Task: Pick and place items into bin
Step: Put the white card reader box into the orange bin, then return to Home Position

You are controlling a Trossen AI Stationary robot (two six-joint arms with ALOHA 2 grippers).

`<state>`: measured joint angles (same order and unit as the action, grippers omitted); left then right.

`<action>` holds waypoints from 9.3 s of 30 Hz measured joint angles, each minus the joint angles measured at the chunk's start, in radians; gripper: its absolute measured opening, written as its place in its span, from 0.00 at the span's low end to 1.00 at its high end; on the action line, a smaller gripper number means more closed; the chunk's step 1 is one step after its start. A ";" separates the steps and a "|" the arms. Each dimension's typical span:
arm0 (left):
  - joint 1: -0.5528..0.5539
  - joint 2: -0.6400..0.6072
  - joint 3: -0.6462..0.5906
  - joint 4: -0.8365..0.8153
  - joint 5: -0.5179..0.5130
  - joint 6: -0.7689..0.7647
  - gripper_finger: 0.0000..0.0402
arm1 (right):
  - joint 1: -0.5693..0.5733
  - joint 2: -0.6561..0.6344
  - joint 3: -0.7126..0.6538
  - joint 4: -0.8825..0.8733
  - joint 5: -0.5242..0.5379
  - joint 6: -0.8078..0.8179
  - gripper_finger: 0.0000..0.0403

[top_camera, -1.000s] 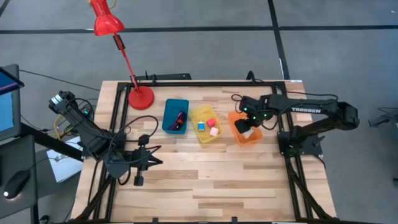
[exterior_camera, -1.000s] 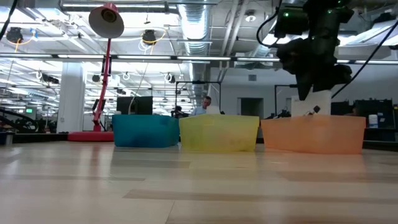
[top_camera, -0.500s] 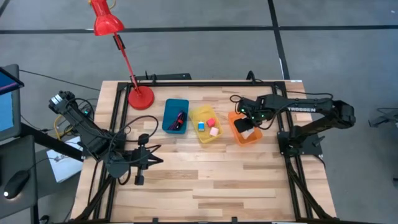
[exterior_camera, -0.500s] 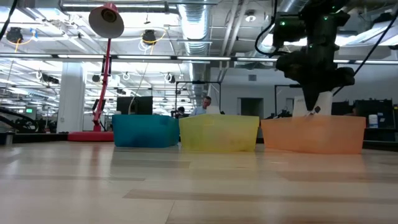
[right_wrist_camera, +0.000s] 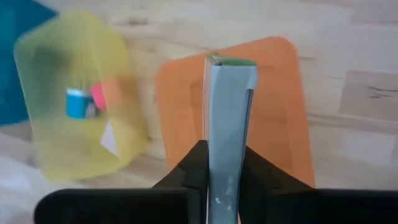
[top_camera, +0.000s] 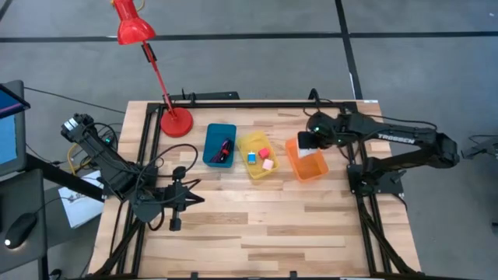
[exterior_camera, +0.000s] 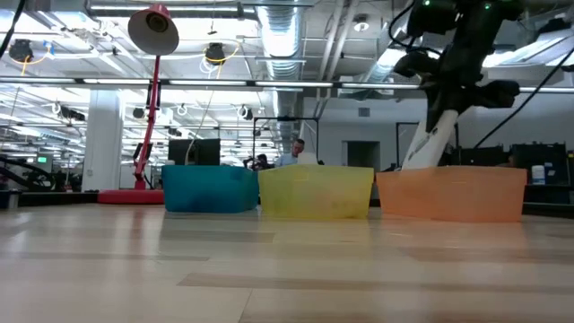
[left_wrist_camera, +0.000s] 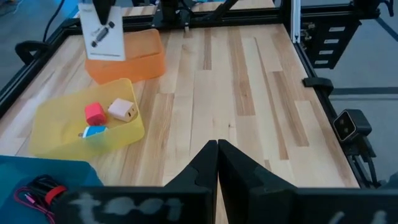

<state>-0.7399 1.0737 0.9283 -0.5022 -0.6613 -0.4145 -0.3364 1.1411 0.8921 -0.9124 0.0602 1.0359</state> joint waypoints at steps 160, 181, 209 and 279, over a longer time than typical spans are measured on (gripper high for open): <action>-0.001 -1.072 -0.688 0.720 -0.309 0.721 0.00 | 0.055 -0.861 -0.881 1.391 -0.586 -0.979 0.45; 0.014 -1.071 -0.867 0.623 -0.012 0.374 0.00 | 0.054 -0.874 -0.881 1.359 -0.398 -0.904 0.45; 0.014 -1.065 -0.862 0.399 -0.014 0.387 0.00 | 0.054 -0.874 -0.880 1.360 -0.399 -0.904 0.45; 0.014 -1.065 -0.864 0.395 -0.015 0.411 0.00 | 0.054 -0.874 -0.880 1.360 -0.399 -0.904 0.45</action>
<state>-0.7261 0.0086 0.0647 -0.1070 -0.6765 -0.0035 -0.2819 0.2676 0.0116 0.4477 -0.3386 0.1322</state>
